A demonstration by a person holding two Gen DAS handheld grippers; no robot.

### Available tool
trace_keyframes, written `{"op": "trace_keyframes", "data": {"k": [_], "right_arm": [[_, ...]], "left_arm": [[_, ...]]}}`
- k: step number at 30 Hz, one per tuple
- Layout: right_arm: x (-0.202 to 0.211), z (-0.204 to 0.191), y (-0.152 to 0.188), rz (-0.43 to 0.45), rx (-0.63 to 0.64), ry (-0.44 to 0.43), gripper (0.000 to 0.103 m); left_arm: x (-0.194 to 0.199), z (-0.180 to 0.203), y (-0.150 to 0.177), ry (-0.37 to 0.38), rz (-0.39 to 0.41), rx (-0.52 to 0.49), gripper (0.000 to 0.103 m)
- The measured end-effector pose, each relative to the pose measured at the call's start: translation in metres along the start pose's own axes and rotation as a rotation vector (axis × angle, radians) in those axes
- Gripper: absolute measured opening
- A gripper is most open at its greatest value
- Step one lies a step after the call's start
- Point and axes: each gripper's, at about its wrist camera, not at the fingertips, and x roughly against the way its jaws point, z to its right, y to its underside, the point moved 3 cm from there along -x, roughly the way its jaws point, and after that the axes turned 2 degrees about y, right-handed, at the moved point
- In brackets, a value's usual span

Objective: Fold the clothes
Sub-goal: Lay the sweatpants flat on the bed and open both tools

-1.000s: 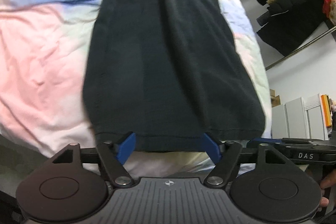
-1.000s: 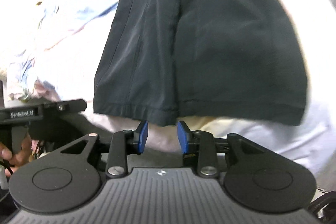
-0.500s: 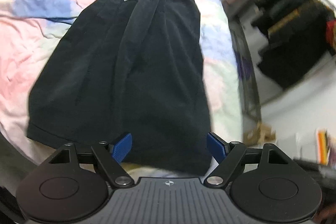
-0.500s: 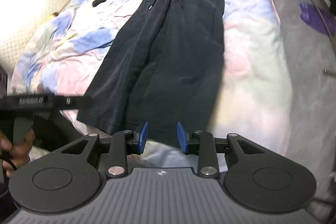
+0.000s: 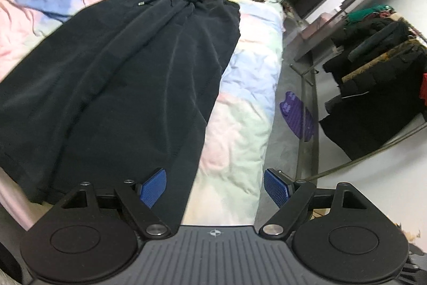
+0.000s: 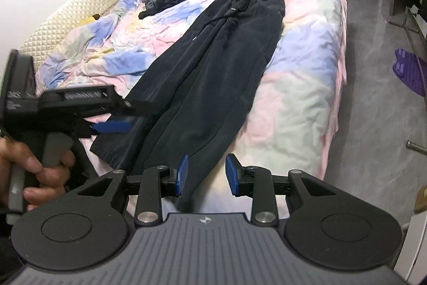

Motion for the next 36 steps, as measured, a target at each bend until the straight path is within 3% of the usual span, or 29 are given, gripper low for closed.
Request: {"op": "trace_keyframes", "data": {"k": [13, 22, 27, 36], "right_arm": [[-0.009, 0.118, -0.088, 0.006, 0.13, -0.01, 0.033], [-0.023, 0.204, -0.16, 0.001, 0.112, -0.037, 0.033], [-0.049, 0.238, -0.193, -0.028, 0.162, -0.081, 0.033], [-0.095, 0.292, -0.284, -0.065, 0.312, -0.202, 0.033]], "left_arm": [[-0.104, 0.055, -0.007, -0.026, 0.042, 0.28, 0.082], [-0.136, 0.098, -0.033, -0.104, 0.082, 0.334, 0.082], [-0.157, 0.108, -0.045, -0.146, 0.138, 0.436, 0.082], [-0.188, 0.114, -0.054, -0.145, 0.331, 0.852, 0.083]]}}
